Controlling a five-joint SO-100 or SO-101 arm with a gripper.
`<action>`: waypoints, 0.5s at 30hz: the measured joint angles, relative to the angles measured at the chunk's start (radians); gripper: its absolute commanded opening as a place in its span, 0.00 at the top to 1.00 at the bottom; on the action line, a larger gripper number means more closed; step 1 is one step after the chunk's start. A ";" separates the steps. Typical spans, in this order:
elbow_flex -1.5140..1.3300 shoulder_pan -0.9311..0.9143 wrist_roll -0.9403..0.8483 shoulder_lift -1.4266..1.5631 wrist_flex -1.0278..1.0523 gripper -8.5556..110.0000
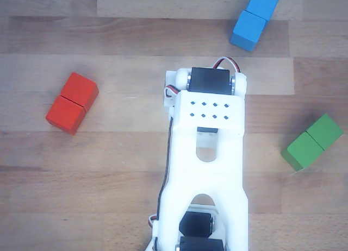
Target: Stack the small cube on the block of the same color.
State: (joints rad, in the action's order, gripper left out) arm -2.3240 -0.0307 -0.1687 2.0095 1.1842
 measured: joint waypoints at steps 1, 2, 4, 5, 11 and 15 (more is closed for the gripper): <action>0.000 0.000 0.000 -0.014 0.000 0.73; 0.000 0.000 0.000 -0.026 0.000 0.73; 0.000 0.000 0.000 -0.038 0.000 0.73; 0.000 0.000 0.000 -0.043 -0.003 0.73; 0.000 -0.003 0.000 -0.064 -0.040 0.73; 0.000 -0.005 0.000 -0.080 -0.063 0.73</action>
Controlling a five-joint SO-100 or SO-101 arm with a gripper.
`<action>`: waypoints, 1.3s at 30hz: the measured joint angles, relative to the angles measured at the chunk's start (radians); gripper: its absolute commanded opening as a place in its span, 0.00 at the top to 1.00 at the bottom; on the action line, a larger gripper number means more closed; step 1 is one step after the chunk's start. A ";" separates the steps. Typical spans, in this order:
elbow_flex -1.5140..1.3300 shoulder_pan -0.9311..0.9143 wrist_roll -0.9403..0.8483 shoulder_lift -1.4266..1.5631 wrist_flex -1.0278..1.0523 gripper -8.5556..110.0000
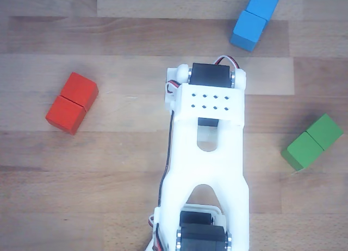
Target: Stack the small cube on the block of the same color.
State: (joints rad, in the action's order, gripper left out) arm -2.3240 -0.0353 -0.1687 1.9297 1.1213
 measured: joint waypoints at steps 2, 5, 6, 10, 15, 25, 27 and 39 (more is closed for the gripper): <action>0.000 0.000 0.000 -0.026 -0.005 0.73; 0.000 0.000 0.000 -0.052 -0.005 0.73; 0.000 0.000 0.000 -0.057 -0.005 0.73; 0.000 0.000 0.000 -0.072 -0.005 0.73; 0.000 0.000 0.000 -0.072 -0.005 0.73; 0.000 0.000 0.000 -0.072 -0.041 0.88; 0.000 0.000 0.000 -0.072 -0.041 0.88; 0.000 0.000 0.000 -0.072 -0.041 0.86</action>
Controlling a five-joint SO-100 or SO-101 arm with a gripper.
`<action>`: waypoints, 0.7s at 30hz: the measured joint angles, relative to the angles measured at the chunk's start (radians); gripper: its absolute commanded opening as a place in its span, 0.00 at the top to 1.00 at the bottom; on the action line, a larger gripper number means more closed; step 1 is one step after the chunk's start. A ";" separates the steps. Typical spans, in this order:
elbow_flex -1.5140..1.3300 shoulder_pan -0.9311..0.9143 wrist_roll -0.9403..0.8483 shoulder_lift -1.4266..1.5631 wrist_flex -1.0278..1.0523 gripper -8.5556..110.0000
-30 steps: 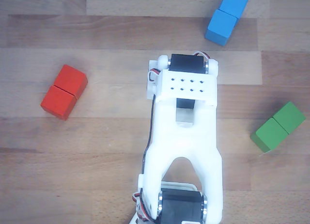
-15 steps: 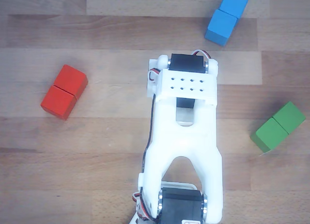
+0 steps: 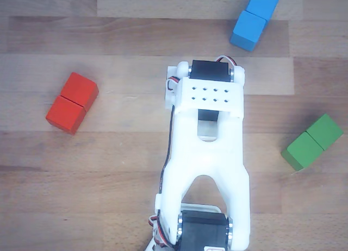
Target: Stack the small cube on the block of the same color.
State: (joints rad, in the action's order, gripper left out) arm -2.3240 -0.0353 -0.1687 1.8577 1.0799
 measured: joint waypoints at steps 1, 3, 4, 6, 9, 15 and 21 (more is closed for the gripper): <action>0.003 0.000 0.000 0.000 0.003 0.86; 0.031 0.000 0.000 -0.002 0.031 0.86; 0.051 0.000 0.000 -0.002 0.049 0.86; 0.101 0.000 0.000 -0.002 0.092 0.86; 0.209 0.000 0.000 -0.002 0.161 0.86; 0.453 0.000 0.000 -0.003 0.313 0.86; 0.693 0.000 0.000 -0.100 0.423 0.86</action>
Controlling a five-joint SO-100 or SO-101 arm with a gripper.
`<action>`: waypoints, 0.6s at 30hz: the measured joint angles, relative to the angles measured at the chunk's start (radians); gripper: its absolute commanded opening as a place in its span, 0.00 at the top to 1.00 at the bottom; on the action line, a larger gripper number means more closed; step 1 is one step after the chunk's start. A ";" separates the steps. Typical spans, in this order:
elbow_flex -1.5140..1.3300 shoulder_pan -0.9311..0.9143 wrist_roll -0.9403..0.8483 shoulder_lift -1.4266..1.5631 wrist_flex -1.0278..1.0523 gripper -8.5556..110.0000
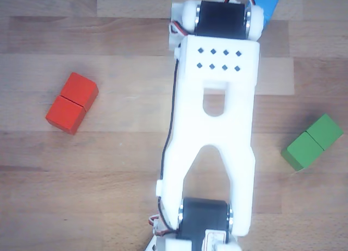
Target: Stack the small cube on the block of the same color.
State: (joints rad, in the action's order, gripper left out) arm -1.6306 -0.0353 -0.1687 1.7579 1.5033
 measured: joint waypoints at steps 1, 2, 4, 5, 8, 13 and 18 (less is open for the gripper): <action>0.041 0.000 0.000 -0.026 0.017 0.86; 0.078 0.000 0.000 -0.054 0.028 0.86; 0.149 0.000 0.000 -0.115 0.044 0.86; 0.183 0.000 0.000 -0.150 0.052 0.86; 0.267 -0.015 0.000 -0.249 0.055 0.86; 0.387 -0.098 0.000 -0.393 0.057 0.86; 0.488 -0.160 0.000 -0.517 0.057 0.86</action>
State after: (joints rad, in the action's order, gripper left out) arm -1.1428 -0.1948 -0.1687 1.2410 1.5601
